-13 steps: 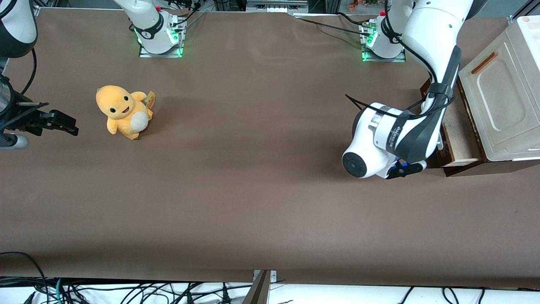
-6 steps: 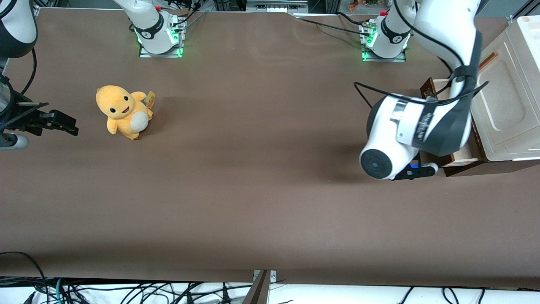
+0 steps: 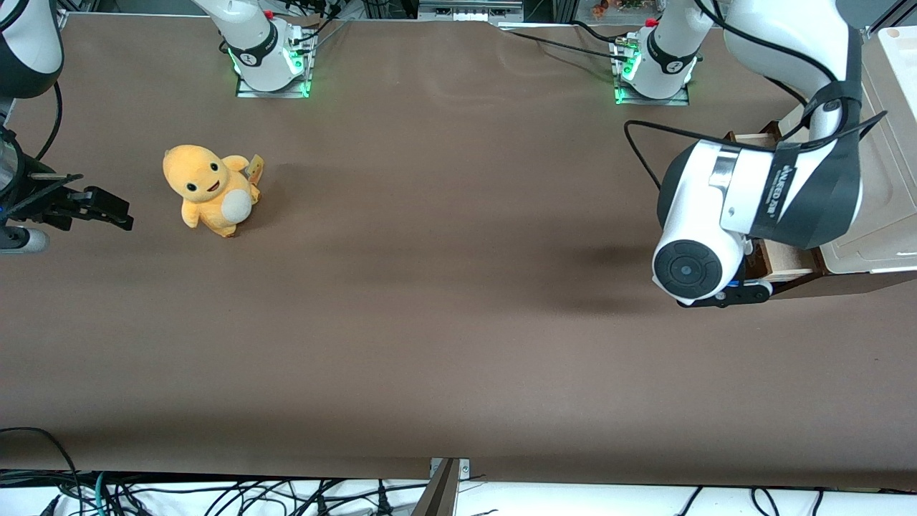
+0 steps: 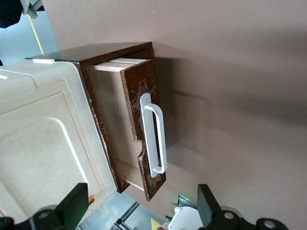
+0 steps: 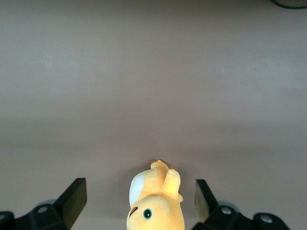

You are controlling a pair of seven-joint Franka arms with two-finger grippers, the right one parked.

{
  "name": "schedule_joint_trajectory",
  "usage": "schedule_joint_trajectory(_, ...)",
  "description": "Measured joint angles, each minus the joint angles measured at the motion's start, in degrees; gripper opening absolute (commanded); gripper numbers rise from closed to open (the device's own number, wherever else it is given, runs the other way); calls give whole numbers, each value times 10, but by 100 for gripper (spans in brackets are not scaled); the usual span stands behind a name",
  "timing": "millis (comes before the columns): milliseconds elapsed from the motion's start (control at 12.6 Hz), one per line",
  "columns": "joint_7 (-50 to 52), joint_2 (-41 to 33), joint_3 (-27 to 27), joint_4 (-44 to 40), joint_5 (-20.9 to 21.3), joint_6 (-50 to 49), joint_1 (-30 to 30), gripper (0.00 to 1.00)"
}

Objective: Open lower drawer with left arm only

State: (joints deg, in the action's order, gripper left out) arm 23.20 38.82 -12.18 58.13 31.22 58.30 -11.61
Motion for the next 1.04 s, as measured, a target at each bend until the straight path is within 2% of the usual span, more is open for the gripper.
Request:
schedule_joint_trajectory(239,0,-19,0,-6,-14,0,3,100)
schedule_joint_trajectory(1035,-19,-41,-2,-14,-19,-5,10,100)
